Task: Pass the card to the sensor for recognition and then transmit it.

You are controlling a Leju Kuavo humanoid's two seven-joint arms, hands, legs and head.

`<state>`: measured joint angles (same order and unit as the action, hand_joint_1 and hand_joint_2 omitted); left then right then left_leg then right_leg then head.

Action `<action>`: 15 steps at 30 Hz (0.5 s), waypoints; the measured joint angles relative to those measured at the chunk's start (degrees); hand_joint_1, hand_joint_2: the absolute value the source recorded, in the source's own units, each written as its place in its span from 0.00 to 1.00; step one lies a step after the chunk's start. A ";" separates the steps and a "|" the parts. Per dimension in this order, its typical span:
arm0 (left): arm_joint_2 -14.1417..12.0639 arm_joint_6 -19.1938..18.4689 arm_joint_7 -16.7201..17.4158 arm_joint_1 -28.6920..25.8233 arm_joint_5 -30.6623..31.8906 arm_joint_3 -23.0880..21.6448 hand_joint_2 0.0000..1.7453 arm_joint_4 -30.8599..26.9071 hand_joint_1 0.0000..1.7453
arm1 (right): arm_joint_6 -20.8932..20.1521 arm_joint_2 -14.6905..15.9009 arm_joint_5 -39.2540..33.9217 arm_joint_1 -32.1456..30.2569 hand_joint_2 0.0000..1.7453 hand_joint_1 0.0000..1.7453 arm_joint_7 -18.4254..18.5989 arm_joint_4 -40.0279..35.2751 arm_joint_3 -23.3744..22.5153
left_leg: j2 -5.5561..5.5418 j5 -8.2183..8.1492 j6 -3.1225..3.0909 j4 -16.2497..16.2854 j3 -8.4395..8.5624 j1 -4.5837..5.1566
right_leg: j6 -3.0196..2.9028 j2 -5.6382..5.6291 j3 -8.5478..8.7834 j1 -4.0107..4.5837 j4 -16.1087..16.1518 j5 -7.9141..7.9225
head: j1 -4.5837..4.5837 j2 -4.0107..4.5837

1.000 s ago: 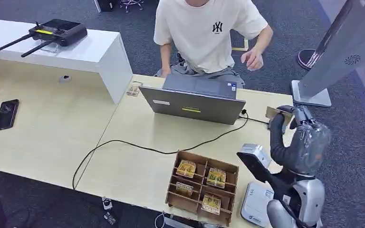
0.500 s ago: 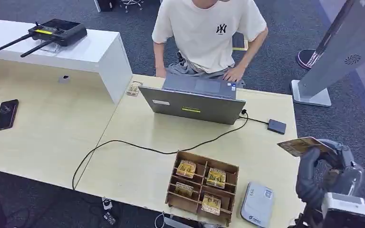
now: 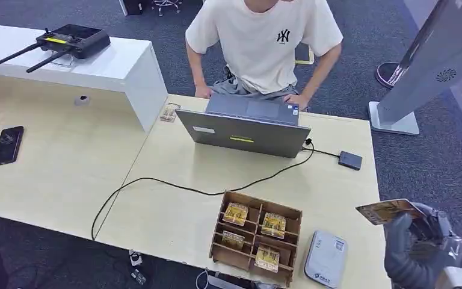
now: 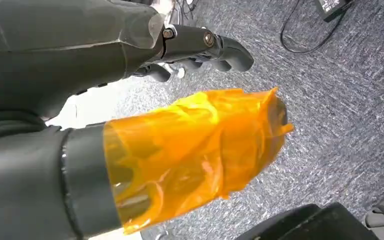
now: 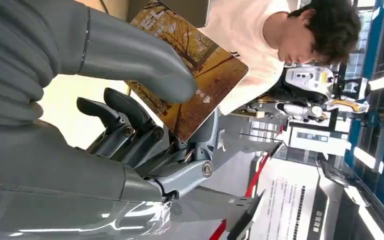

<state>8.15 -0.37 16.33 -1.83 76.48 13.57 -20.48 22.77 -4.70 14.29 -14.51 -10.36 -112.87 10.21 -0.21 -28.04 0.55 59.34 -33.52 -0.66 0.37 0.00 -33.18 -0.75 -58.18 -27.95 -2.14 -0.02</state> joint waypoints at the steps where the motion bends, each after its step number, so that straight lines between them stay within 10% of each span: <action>1: 0.00 0.00 0.00 0.00 0.00 0.04 0.00 0.00 0.00 | -0.04 0.00 -0.08 -0.06 1.00 1.00 0.04 0.00 -0.02 | 0.00 0.00 0.00 0.00 0.00 0.00 | 0.00 0.00 0.00 0.00 0.00 0.00 | 0.00 0.00; 15: -0.04 1.97 -0.94 -1.06 -1.03 4.59 0.00 0.02 0.00 | -4.37 5.53 -3.84 -8.87 1.00 1.00 10.16 3.80 -0.50 | -0.02 -0.08 0.03 0.00 -0.04 0.00 | 0.06 0.04 0.01 0.00 0.03 -0.12 | 0.02 0.00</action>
<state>8.11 1.59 15.39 -2.88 75.45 18.16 -20.46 18.40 0.83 10.45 -23.37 -0.20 -109.07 9.70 -0.24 -28.12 0.58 59.34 -33.56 -0.65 0.43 0.04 -33.17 -0.75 -58.15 -28.07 -2.12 -0.02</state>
